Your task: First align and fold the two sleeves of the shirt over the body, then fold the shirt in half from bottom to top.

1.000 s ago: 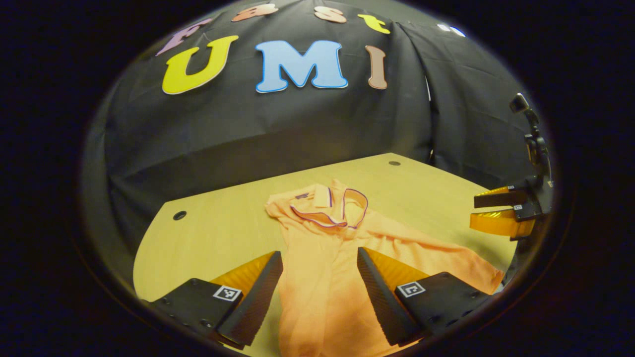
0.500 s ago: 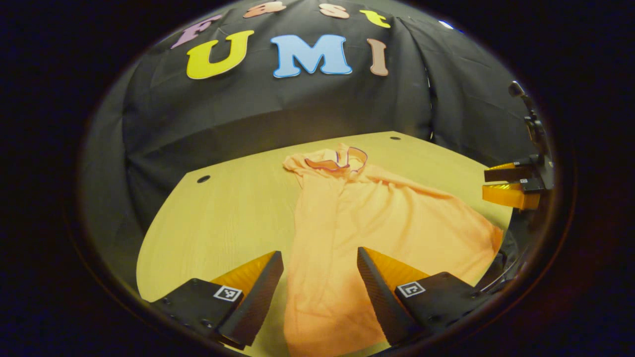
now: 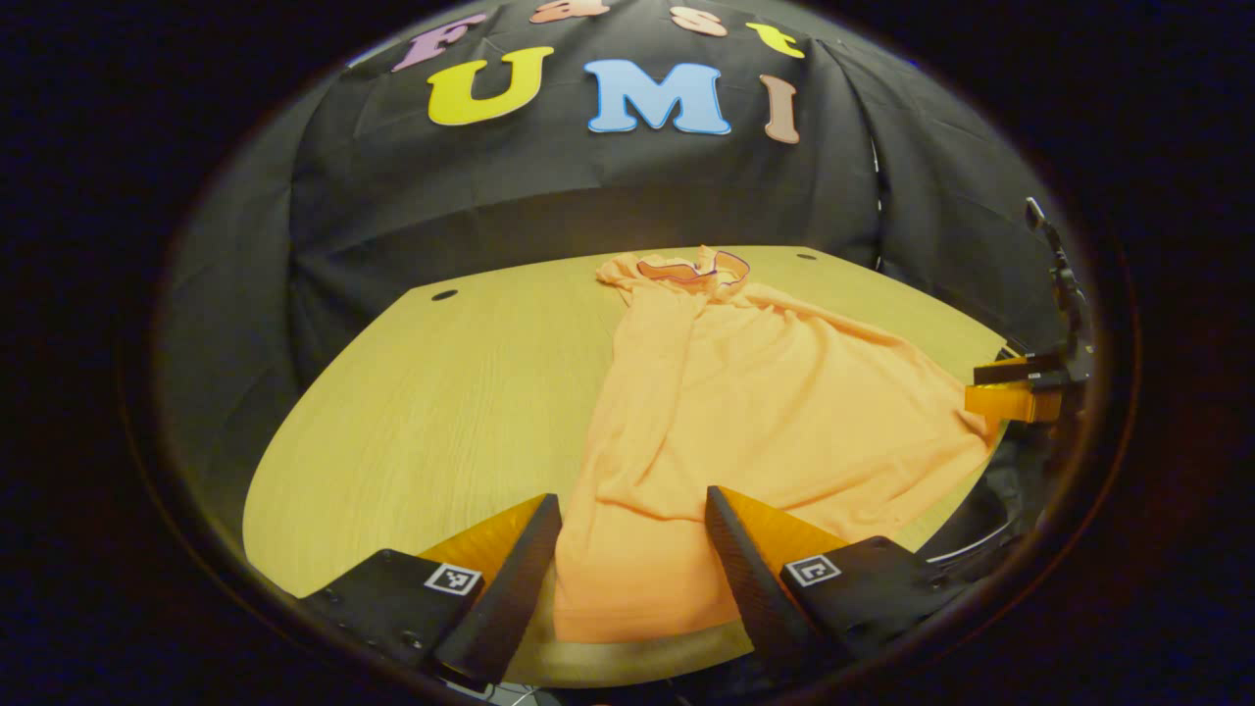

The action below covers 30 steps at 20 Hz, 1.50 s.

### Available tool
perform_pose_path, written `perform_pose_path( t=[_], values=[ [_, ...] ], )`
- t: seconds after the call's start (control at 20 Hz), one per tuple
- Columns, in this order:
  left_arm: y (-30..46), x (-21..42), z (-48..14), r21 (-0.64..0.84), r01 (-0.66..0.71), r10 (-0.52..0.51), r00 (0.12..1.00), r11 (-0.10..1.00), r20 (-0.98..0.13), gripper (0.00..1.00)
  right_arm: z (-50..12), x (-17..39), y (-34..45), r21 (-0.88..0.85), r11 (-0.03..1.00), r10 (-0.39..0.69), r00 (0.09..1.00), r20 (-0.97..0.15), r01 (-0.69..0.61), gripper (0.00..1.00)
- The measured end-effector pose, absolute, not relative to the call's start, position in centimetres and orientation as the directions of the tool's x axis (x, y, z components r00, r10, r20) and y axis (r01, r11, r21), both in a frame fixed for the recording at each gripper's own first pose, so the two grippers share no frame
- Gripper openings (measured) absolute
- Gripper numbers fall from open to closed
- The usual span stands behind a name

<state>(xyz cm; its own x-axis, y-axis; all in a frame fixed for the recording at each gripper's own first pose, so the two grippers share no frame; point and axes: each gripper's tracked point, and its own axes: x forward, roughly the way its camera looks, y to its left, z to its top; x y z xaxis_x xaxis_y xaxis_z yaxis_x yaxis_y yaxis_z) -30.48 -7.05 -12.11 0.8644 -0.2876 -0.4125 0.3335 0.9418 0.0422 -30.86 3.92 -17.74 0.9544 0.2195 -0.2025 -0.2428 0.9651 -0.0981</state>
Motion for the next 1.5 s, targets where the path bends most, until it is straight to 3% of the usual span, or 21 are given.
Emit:
perform_pose_path(
  t=[0.1, 0.15, 0.2, 0.55, 0.6, 0.65, 0.7, 0.75, 0.8, 0.9, 1.0, 1.1, 1.15, 1.3, 1.5],
  values=[
    [-6.9, -30.5, -12.0, 0.028, 0.321, -0.286, 0.877, 0.947, -0.386, 1.00, -18.0, -30.9, 4.0, -0.081, 0.967, 0.222, 0.958, -0.180, -0.240, 0.85],
    [-7.0, -30.6, -12.0, 0.033, 0.320, -0.286, 0.884, 0.947, -0.371, 0.94, -18.1, -30.9, 4.0, -0.081, 0.968, 0.219, 0.959, -0.180, -0.237, 0.86],
    [-7.3, -30.8, -12.2, 0.037, 0.326, -0.292, 0.887, 0.945, -0.357, 1.00, -18.0, -31.1, 4.1, -0.093, 0.968, 0.217, 0.962, -0.168, -0.235, 0.85],
    [-7.3, -30.7, -12.5, 0.039, 0.295, -0.272, 0.918, 0.955, -0.288, 0.92, -18.3, -31.1, 4.3, -0.113, 0.972, 0.196, 0.974, -0.114, -0.208, 0.85],
    [-7.5, -30.5, -12.5, 0.039, 0.295, -0.273, 0.920, 0.955, -0.281, 0.90, -18.3, -32.0, 4.2, -0.091, 0.976, 0.191, 0.976, -0.106, -0.200, 0.80],
    [-7.4, -30.4, -12.7, 0.036, 0.287, -0.267, 0.925, 0.957, -0.270, 0.87, -18.4, -31.0, 4.2, -0.070, 0.979, 0.184, 0.980, -0.077, -0.189, 0.63],
    [-7.4, -30.3, -12.5, 0.034, 0.282, -0.264, 0.929, 0.959, -0.259, 0.74, -18.4, -31.0, 4.4, -0.078, 0.980, 0.179, 0.981, -0.070, -0.184, 0.54],
    [-7.5, -30.3, -12.6, 0.043, 0.280, -0.260, 0.930, 0.959, -0.260, 0.68, -18.6, -31.1, 4.8, -0.099, 0.977, 0.181, 0.981, -0.068, -0.187, 0.52],
    [-7.9, -30.3, -12.9, 0.045, 0.288, -0.268, 0.930, 0.957, -0.253, 0.68, -18.8, -31.3, 5.2, -0.109, 0.975, 0.186, 0.979, -0.079, -0.194, 0.52],
    [-8.1, -30.3, -12.8, 0.042, 0.274, -0.257, 0.937, 0.961, -0.237, 0.33, -18.9, -31.9, 6.2, -0.065, 0.971, 0.224, 0.971, -0.082, -0.230, 0.52],
    [-8.6, -30.3, -13.1, 0.065, 0.287, -0.264, 0.932, 0.956, -0.247, 0.30, -18.7, -31.8, 6.6, -0.017, 0.973, 0.228, 0.972, -0.060, -0.230, 0.09],
    [-8.2, -30.3, -12.8, 0.016, 0.280, -0.269, 0.934, 0.960, -0.234, 0.10, -19.1, -31.5, 6.9, -0.030, 0.974, 0.222, 0.974, -0.054, -0.224, 0.09],
    [-8.2, -30.3, -12.7, -0.001, 0.289, -0.281, 0.928, 0.957, -0.244, 0.10, -19.0, -31.7, 6.7, -0.025, 0.976, 0.217, 0.975, -0.044, -0.218, 0.00],
    [-7.9, -30.2, -12.5, -0.073, 0.296, -0.305, 0.924, 0.952, -0.231, 0.06, -18.8, -31.7, 6.9, -0.026, 0.976, 0.213, 0.976, -0.052, -0.215, 0.00],
    [-8.4, -30.3, -12.7, -0.024, 0.296, -0.293, 0.927, 0.955, -0.234, 0.06, -18.7, -31.6, 7.0, -0.046, 0.978, 0.201, 0.978, -0.057, -0.204, 0.00]
  ],
)
